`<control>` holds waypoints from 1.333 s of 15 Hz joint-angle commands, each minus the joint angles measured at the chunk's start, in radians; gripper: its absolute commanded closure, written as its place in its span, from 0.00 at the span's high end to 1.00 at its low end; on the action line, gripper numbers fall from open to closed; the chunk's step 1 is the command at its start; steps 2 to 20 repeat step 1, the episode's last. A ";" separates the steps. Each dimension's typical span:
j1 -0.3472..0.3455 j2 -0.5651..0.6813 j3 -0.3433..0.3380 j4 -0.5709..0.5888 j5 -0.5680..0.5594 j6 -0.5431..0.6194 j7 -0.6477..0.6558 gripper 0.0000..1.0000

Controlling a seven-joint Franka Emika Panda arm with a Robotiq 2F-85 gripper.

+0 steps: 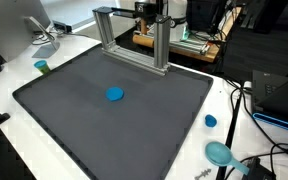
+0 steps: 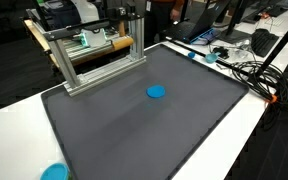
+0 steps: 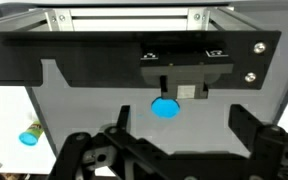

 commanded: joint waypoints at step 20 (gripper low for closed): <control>-0.002 -0.036 0.010 0.001 -0.001 -0.002 -0.001 1.00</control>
